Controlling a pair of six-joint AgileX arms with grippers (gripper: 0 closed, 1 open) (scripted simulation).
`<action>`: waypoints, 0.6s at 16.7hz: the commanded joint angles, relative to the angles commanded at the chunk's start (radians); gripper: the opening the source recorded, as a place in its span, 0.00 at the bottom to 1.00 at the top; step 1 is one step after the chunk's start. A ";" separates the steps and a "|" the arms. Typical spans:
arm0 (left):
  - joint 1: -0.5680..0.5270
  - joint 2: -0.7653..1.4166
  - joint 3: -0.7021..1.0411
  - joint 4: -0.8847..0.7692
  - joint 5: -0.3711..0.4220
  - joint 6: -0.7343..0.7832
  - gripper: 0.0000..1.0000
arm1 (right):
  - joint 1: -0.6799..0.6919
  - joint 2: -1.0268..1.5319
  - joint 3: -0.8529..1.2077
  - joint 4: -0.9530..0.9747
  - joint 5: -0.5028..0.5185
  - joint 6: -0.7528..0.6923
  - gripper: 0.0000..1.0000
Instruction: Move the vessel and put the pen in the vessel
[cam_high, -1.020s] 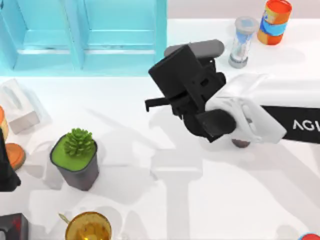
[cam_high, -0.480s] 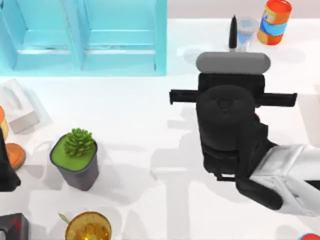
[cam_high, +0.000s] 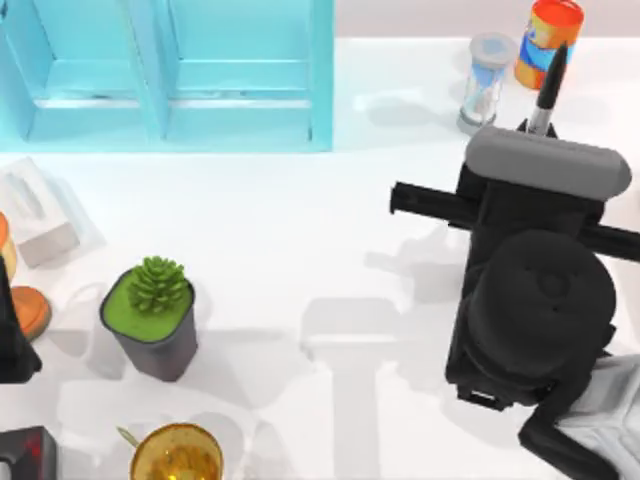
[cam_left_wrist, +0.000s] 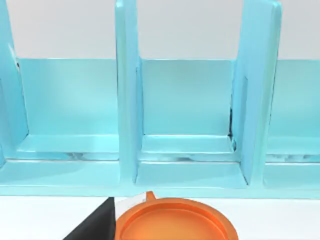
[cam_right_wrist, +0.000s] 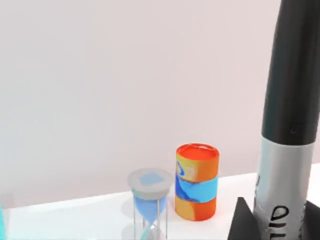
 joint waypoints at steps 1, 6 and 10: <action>0.000 0.000 0.000 0.000 0.000 0.000 1.00 | 0.001 -0.002 -0.003 0.007 0.003 -0.003 0.00; 0.000 0.000 0.000 0.000 0.000 0.000 1.00 | -0.006 0.004 0.000 0.005 0.000 -0.001 0.00; 0.000 0.000 0.000 0.000 0.000 0.000 1.00 | -0.037 0.029 0.008 0.018 -0.032 0.008 0.00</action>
